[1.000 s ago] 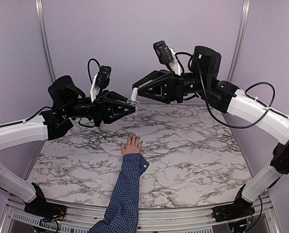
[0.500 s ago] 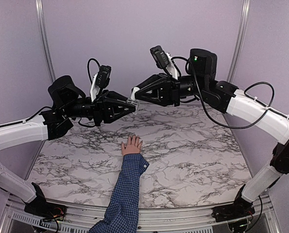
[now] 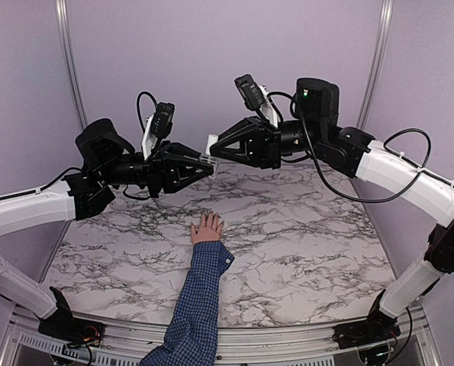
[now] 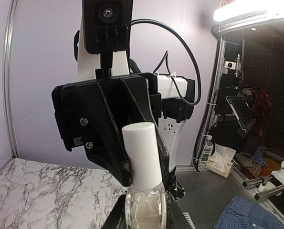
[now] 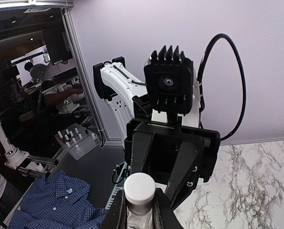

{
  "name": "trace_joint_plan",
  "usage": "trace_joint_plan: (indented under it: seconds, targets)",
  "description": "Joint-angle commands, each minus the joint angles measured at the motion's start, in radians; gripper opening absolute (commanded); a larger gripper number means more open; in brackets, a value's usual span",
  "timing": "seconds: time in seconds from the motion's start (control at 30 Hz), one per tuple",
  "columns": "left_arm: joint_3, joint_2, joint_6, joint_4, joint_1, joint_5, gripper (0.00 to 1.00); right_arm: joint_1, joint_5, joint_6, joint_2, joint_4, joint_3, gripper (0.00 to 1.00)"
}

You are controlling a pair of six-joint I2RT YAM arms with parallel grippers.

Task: Paint the nails
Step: Screw the nail polish bottle cap onto the nail polish bottle.

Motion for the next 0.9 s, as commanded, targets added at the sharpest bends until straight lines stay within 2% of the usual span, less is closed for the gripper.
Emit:
trace_joint_plan:
  seconds: [0.0, 0.13, 0.33, 0.67, 0.87]
  targets:
    - [0.03, -0.007, 0.029, 0.037, 0.003, -0.044, 0.0, 0.012, 0.016, -0.031, -0.012, -0.036, 0.022, 0.09]
    - [0.021, -0.025, 0.065, 0.03, 0.006, -0.14, 0.0, 0.021, 0.079, -0.08, -0.015, -0.09, 0.033, 0.07]
    - [0.006, -0.048, 0.124, 0.023, 0.006, -0.308, 0.0, 0.027, 0.179, -0.068, -0.009, -0.099, 0.03, 0.0]
    - [-0.021, -0.041, 0.17, 0.022, 0.002, -0.567, 0.0, 0.068, 0.459, 0.015, 0.048, -0.121, 0.074, 0.0]
    - [-0.047, -0.036, 0.2, 0.022, -0.007, -0.673, 0.0, 0.086, 0.53, 0.062, 0.087, -0.129, 0.094, 0.0]
